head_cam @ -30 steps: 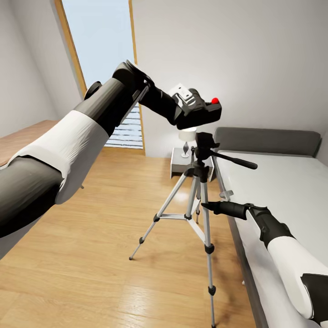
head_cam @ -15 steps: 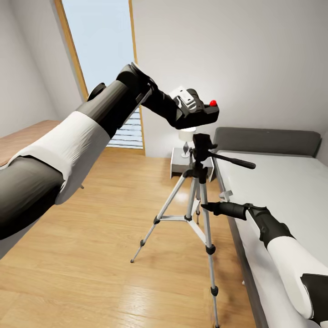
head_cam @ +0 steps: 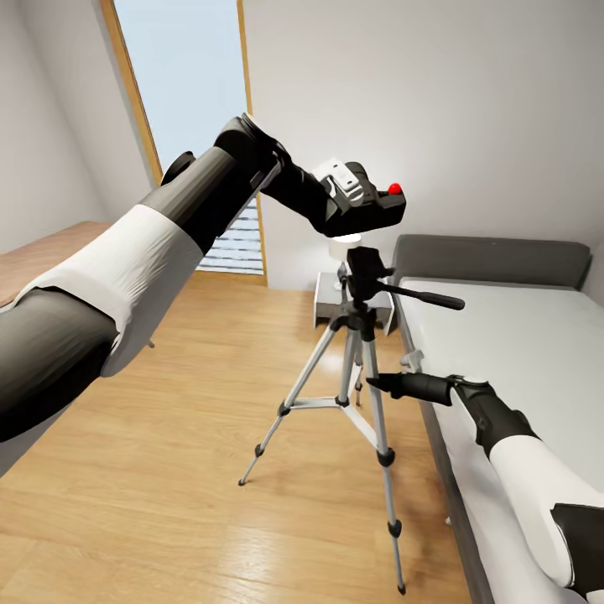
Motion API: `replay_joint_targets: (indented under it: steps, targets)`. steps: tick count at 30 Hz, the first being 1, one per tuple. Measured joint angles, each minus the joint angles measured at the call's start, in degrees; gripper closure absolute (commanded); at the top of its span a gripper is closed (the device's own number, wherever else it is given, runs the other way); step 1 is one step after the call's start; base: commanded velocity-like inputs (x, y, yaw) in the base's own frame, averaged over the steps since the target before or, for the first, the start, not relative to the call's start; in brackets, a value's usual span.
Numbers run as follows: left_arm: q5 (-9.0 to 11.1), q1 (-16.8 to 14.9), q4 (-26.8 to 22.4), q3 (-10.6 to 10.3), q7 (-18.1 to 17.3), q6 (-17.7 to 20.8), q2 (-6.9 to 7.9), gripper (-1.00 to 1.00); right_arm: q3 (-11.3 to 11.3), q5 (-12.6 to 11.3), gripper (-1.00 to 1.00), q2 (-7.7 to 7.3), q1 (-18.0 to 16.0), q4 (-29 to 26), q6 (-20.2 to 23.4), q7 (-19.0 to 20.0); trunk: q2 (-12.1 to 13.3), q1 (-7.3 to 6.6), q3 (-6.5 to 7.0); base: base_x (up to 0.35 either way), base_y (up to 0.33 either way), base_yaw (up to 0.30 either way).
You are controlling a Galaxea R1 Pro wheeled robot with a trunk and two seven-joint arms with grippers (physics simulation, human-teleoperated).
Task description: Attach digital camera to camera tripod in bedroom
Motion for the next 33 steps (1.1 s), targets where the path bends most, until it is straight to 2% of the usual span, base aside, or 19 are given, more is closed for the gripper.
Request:
replay_joint_targets:
  steps: [5,9,21,28,33]
  targets:
    - [0.0,0.0,0.0,0.0,0.0,0.0,0.00,1.00,0.2,1.7,1.00,0.03,0.0,0.0,-0.6,4.3,0.0,0.00,0.00,0.000,0.000,0.000]
    - [0.0,0.0,0.0,0.0,-0.3,0.0,0.00,1.00,0.1,2.3,1.00,0.02,0.0,0.1,-0.8,5.4,0.0,0.00,0.00,0.000,0.000,0.000]
    - [0.0,0.0,0.1,-0.1,-1.0,0.2,0.00,1.00,0.1,2.3,1.00,0.02,0.0,0.1,-0.8,5.3,0.0,0.00,0.00,0.000,0.000,0.000]
    - [0.0,0.0,0.2,-0.2,-2.9,0.7,0.01,1.00,0.1,2.2,1.00,0.02,0.0,0.1,-0.7,5.2,0.0,0.00,0.00,0.000,0.000,0.000]
    - [0.0,0.0,0.1,-0.2,-3.9,3.9,0.01,1.00,0.0,2.2,1.00,0.02,0.0,0.1,-0.7,5.2,0.0,0.00,0.00,0.000,0.000,0.000]
